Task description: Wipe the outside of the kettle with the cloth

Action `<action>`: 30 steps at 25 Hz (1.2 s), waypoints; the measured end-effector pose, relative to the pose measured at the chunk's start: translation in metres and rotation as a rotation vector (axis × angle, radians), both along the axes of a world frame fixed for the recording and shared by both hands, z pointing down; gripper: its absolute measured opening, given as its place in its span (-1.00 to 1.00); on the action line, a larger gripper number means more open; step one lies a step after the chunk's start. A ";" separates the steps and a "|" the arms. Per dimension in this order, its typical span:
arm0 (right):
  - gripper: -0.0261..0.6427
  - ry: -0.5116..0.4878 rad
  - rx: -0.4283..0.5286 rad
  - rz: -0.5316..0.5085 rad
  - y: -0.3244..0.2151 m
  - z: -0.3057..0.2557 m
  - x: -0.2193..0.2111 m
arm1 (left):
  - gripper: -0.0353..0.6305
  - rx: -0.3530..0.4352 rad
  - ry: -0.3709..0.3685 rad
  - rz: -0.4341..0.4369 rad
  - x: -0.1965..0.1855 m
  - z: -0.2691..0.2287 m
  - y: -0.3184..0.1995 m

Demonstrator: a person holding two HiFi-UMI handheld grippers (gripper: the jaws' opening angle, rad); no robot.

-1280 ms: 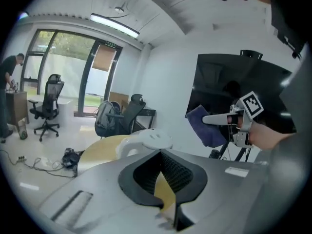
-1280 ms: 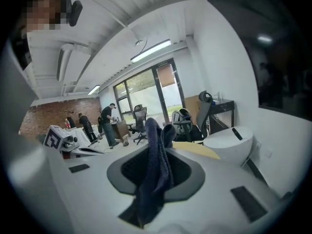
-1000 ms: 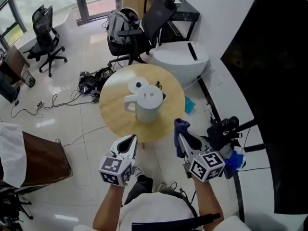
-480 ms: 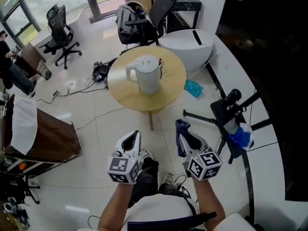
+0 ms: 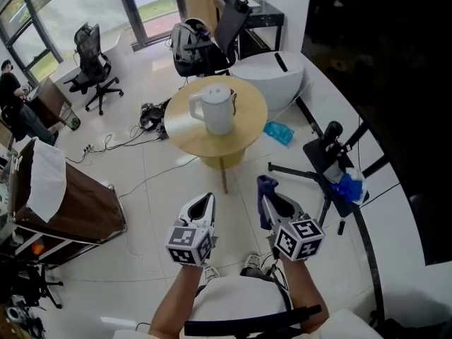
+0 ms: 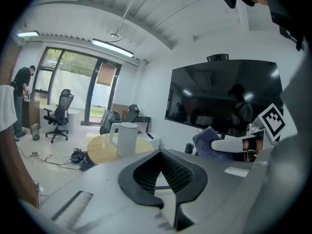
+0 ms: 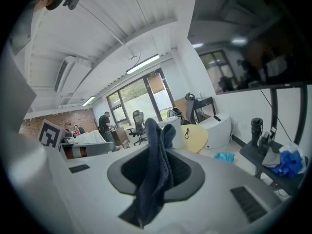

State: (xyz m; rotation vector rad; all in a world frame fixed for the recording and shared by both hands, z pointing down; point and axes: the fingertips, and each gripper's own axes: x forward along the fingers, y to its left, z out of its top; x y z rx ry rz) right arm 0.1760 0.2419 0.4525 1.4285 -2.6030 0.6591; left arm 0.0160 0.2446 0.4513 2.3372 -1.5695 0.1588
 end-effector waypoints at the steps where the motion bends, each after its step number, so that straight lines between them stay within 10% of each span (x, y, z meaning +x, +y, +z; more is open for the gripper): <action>1: -0.68 0.001 -0.002 0.006 0.005 -0.001 -0.004 | -0.88 0.002 -0.006 0.010 -0.001 -0.001 0.005; 30: -0.68 0.129 0.066 0.006 0.072 -0.021 -0.078 | -0.88 0.010 0.019 0.056 -0.060 -0.007 0.066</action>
